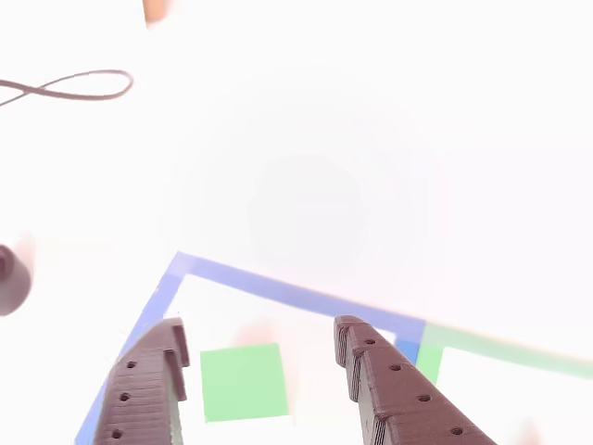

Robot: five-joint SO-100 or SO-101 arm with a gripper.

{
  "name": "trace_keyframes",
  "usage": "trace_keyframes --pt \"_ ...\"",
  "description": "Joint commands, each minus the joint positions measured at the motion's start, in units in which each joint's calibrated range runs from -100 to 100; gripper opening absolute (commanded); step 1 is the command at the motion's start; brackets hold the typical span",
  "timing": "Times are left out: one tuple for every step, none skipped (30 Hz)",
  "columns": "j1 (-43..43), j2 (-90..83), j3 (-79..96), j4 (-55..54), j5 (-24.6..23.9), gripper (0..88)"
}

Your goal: Tower of hanoi

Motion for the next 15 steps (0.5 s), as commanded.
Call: trace_keyframes --pt "1.1 -18.3 -6.1 25.0 0.0 3.7" --pt "1.5 -20.4 -7.8 29.6 0.0 1.1" --pt "2.0 -22.4 -10.2 35.1 0.0 0.2" --pt "2.6 -23.8 -12.7 39.9 0.0 0.2" --pt "3.5 -25.4 -15.6 45.3 0.0 0.2" --pt "4.3 -26.7 -18.2 49.8 0.0 0.2" --pt "5.4 -27.9 -21.3 55.1 0.0 0.2" --pt "6.4 -28.8 -24.1 59.7 0.0 0.2" --pt "7.5 -29.5 -27.6 64.8 0.0 0.2" --pt "8.4 -29.8 -30.9 69.3 0.0 0.2" --pt "9.4 -29.9 -34.4 73.9 0.0 0.2" --pt "10.3 -30.0 -37.6 78.1 0.0 0.2" --pt "11.3 -30.0 -41.2 82.5 0.0 0.2" --pt "12.2 -29.9 -44.4 86.3 0.0 0.2" --pt "12.9 -29.7 -47.5 89.9 0.0 0.2"
